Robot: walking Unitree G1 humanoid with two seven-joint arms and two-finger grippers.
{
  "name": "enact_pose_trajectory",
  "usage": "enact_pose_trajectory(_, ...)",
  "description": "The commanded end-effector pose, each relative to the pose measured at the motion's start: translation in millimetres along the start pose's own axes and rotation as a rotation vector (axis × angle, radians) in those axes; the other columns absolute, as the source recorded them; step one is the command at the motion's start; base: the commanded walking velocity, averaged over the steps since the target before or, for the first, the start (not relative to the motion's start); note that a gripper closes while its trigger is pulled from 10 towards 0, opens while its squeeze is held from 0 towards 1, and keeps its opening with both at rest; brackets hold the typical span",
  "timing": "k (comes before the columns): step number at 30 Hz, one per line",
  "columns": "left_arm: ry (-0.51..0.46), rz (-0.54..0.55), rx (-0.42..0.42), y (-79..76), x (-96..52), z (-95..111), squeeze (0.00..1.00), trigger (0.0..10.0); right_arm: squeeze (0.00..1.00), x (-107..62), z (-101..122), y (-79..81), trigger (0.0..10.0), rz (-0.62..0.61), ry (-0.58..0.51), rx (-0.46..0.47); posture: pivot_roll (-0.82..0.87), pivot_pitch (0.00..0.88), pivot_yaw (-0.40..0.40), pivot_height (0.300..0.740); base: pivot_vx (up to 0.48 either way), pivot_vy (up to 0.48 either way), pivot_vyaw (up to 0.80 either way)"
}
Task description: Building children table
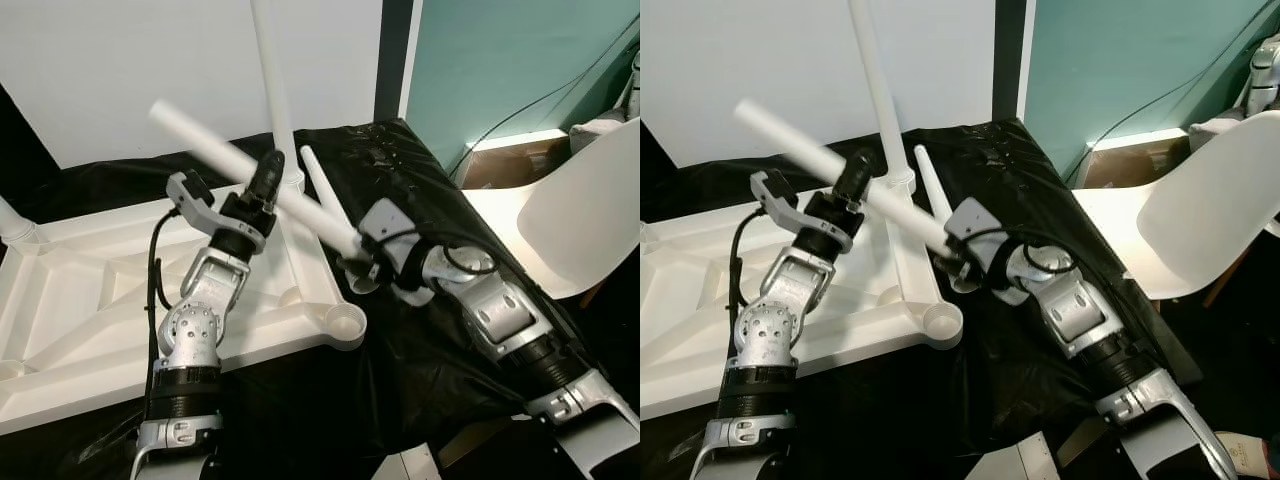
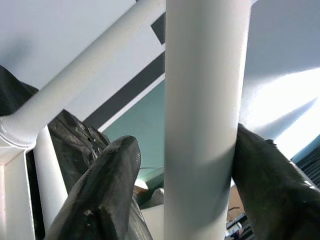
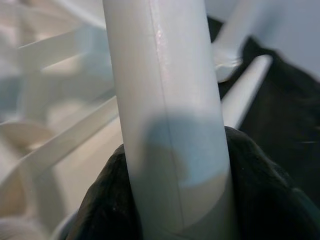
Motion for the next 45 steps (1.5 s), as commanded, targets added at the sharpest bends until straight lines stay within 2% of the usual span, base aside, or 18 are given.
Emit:
enact_pose_trajectory(1, 0.043, -0.222, 0.052, -13.5, 3.1, 0, 1.00, 10.0, 0.00, 1.2, 4, -12.0, 0.0, -0.101, 0.008, -0.022, -0.09, 0.000, 0.041, 0.740, 0.000, 0.000, 0.00)
enact_pose_trajectory(2, 0.043, -0.222, 0.052, -13.5, 3.1, 0, 1.00, 10.0, 0.00, 1.2, 4, -12.0, 0.0, -0.101, 0.008, -0.022, -0.09, 0.000, 0.041, 0.740, 0.000, 0.000, 0.00)
enact_pose_trajectory(3, 0.030, -0.158, 0.113, -9.7, 8.3, 0, 0.00, 10.0, 0.00, 3.8, 6, -18.5, 0.0, -0.239, 0.034, -0.116, -0.09, 0.000, 0.041, 0.740, 0.000, 0.000, 0.00)
enact_pose_trajectory(4, 0.011, -0.112, 0.157, -8.4, 12.8, 2, 0.00, 10.0, 0.00, 6.3, 9, -20.7, 0.0, -0.357, 0.042, -0.184, -0.09, 0.000, 0.042, 0.740, 0.000, 0.000, 0.00)
enact_pose_trajectory(10, -0.005, -0.089, 0.179, -9.0, 16.1, 4, 0.00, 10.0, 0.00, 8.2, 11, -19.7, 0.0, -0.443, 0.037, -0.232, -0.09, 0.000, 0.042, 0.740, 0.000, 0.000, 0.00)
enact_pose_trajectory(13, -0.031, -0.093, 0.183, -15.6, 19.9, 9, 0.00, 10.0, 0.00, 8.3, 8, -9.0, 0.8, -0.610, 0.020, -0.294, -0.07, 0.000, 0.041, 0.740, 0.000, 0.000, 0.00)
enact_pose_trajectory(14, -0.028, -0.092, 0.192, -16.8, 19.3, 10, 0.00, 10.0, 0.00, 7.3, 8, -2.5, 1.4, -0.671, 0.006, -0.340, -0.07, 0.000, 0.040, 0.740, 0.000, 0.000, 0.00)
enact_pose_trajectory(15, -0.025, -0.087, 0.204, -16.2, 17.4, 10, 0.00, 10.0, 0.00, 7.6, 10, 3.2, 3.6, -0.705, -0.018, -0.403, -0.07, 0.000, 0.040, 0.740, 0.000, 0.000, 0.00)
enact_pose_trajectory(16, -0.025, -0.087, 0.204, -16.2, 17.4, 10, 0.00, 10.0, 0.00, 7.6, 10, 3.2, 3.6, -0.705, -0.018, -0.403, -0.07, 0.000, 0.040, 0.740, 0.000, 0.000, 0.00)
enact_pose_trajectory(18, -0.023, -0.075, 0.211, -13.8, 14.4, 10, 0.00, 10.0, 0.00, 7.4, 18, 7.6, 6.3, -0.737, -0.066, -0.503, -0.06, 0.000, 0.038, 0.740, 0.000, 0.000, 0.00)
enact_pose_trajectory(19, -0.023, -0.075, 0.211, -13.8, 14.4, 10, 0.00, 10.0, 0.00, 7.4, 18, 7.6, 6.3, -0.737, -0.066, -0.503, -0.06, 0.000, 0.038, 0.740, 0.000, 0.000, 0.00)
enact_pose_trajectory(21, -0.032, -0.073, 0.212, -13.2, 13.8, 9, 0.00, 10.0, 0.00, 10.1, 20, 10.5, 9.4, -0.743, -0.079, -0.572, -0.06, 0.000, 0.034, 0.740, 0.000, 0.000, 0.00)
enact_pose_trajectory(31, -0.046, -0.105, 0.227, -17.5, 13.5, 10, 0.00, 10.0, 0.00, 18.2, 10, 15.2, 10.0, -0.713, -0.043, -0.585, -0.05, 0.000, 0.027, 0.740, 0.000, 0.000, 0.00)
enact_pose_trajectory(32, -0.037, -0.126, 0.230, -19.1, 12.8, 9, 0.51, 10.0, 0.00, 20.3, 11, 16.7, 10.0, -0.709, -0.050, -0.604, -0.05, 0.000, 0.027, 0.740, 0.000, 0.000, 0.00)
enact_pose_trajectory(34, -0.021, -0.162, 0.218, -21.9, 11.9, 7, 1.00, 10.0, 0.00, 23.1, 10, 19.2, 10.0, -0.702, -0.055, -0.611, -0.06, 0.000, 0.029, 0.740, 0.000, 0.000, 0.00)
enact_pose_trajectory(40, -0.013, -0.184, 0.238, -25.6, 14.6, 2, 0.95, 10.0, 0.00, 25.0, 4, 20.5, 10.0, -0.701, -0.036, -0.610, -0.06, 0.000, 0.042, 0.740, 0.000, 0.000, 0.00)
enact_pose_trajectory(41, -0.020, -0.189, 0.245, -25.8, 14.7, 2, 0.00, 10.0, 0.00, 25.1, 0, 19.0, 10.0, -0.703, -0.013, -0.592, -0.06, 0.000, 0.043, 0.740, 0.000, 0.000, 0.00)
enact_pose_trajectory(45, -0.039, -0.204, 0.264, -26.0, 13.2, 4, 0.00, 10.0, 0.00, 24.8, -5, 14.6, 10.0, -0.713, 0.021, -0.559, -0.06, 0.000, 0.045, 0.740, 0.000, 0.000, 0.00)
Point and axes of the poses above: a point about 5 cm out from each wrist's last joint towards the gripper, its own x axis pointing out of the wrist towards the gripper, its own z axis along the axis of the wrist's last joint, y = z × x, the point moved 1 cm from there along x, pointing out of the wrist towards the gripper, and after that the axes turned 13 degrees about -x, right-handed, at the moved point
